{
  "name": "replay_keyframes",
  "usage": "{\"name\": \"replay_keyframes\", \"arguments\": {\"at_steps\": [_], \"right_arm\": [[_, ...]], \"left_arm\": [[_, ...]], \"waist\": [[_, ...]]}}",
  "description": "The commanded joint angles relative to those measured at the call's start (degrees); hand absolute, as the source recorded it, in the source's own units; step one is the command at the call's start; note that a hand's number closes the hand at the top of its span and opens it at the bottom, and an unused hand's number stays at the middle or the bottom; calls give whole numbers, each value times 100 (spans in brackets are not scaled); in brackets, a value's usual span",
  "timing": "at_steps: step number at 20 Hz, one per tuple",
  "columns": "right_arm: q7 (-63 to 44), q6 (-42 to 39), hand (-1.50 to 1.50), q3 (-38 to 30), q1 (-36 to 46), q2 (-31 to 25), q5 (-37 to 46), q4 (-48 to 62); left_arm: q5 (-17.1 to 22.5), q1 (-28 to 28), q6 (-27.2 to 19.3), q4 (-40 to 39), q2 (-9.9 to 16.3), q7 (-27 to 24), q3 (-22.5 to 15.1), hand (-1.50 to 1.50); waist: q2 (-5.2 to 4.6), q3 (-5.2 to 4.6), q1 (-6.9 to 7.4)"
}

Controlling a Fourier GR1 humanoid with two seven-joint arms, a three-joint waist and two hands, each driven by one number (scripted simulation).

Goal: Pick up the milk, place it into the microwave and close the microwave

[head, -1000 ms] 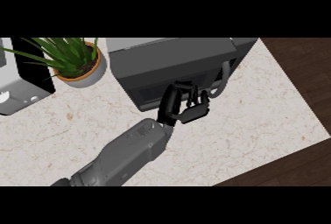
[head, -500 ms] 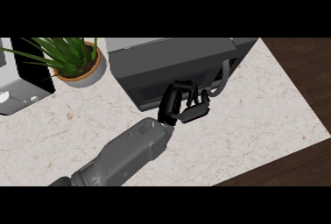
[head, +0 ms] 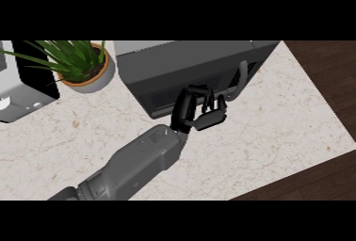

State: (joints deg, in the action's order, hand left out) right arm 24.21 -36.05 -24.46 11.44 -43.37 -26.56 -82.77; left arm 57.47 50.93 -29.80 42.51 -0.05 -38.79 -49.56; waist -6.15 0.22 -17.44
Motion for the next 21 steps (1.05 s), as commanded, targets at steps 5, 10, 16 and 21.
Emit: {"name": "replay_keyframes", "arguments": {"at_steps": [5,10,16,21], "right_arm": [[-9,-190,-150,-45,196,-93,-226,361],[-90,-290,-150,-67,310,-209,-354,553],[-118,-349,-150,-125,517,-292,-525,735],[-216,-454,-150,-159,553,-454,-577,915]], "left_arm": [[200,592,35,-403,4,-29,234,150],[348,653,64,-414,4,-77,208,150],[447,686,42,-466,4,-163,70,150],[573,725,5,-516,4,-196,34,150]], "waist": [[-49,-4,-3],[-41,-8,48],[-43,-3,72],[-40,2,16]]}}
